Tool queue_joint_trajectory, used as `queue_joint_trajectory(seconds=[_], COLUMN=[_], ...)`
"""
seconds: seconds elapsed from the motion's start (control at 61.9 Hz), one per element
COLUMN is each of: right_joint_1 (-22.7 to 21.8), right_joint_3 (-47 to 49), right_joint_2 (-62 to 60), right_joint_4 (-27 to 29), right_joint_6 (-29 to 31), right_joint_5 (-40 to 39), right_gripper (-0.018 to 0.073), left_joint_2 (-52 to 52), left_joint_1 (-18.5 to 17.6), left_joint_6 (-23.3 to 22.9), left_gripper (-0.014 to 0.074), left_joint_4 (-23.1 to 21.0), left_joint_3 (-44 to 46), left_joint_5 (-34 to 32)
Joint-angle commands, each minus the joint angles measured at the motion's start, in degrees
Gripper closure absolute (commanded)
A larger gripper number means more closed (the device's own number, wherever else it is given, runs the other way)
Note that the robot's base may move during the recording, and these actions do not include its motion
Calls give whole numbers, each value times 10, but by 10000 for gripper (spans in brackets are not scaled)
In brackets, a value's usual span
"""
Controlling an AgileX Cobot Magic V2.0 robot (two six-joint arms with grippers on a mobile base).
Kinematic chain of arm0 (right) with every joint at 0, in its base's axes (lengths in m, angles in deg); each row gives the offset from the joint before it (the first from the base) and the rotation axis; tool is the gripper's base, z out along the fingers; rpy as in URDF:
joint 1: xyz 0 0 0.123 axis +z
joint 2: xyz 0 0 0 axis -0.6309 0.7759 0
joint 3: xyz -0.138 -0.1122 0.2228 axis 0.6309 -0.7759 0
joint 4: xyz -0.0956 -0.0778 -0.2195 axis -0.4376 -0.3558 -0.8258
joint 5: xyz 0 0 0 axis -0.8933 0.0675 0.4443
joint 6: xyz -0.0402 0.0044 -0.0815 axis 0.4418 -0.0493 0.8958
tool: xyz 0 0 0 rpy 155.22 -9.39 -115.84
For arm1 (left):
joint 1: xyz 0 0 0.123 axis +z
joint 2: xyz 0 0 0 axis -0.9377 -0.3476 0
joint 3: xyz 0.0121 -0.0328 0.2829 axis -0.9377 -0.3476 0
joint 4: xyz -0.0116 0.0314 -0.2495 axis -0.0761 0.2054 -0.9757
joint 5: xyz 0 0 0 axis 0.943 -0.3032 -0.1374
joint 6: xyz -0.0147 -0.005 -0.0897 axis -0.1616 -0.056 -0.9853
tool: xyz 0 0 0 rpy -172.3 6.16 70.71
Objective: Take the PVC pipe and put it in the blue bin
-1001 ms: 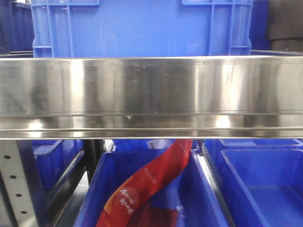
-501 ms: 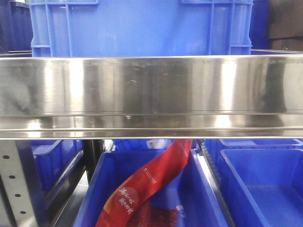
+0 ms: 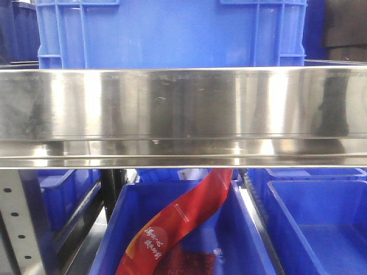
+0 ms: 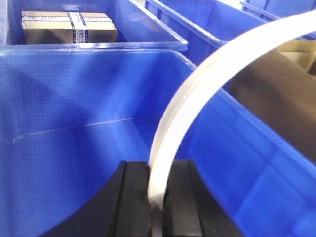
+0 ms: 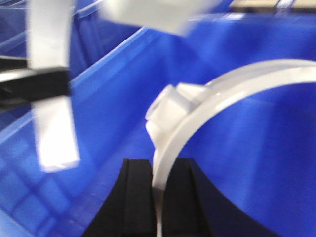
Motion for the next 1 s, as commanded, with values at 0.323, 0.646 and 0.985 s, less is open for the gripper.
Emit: queue_joint_trajectory(seconds=[0.323, 0.646, 0.985], right_joint_1=[6, 6, 6], right_joint_3=[9, 9, 9], right_joint_2=[32, 35, 36], right_joint_4=[16, 16, 16], right_joint_6=[2, 2, 2], right_joint_5=[-18, -30, -42], right_gripper=[714, 250, 236], left_joint_2=[-20, -20, -20], left_joint_1=[3, 3, 3], left_joint_6=[-4, -4, -4], left_gripper=[652, 294, 306], left_joint_4=[-1, -1, -1], left_joint_3=[7, 7, 7], left_joint_5=[-29, -26, -12])
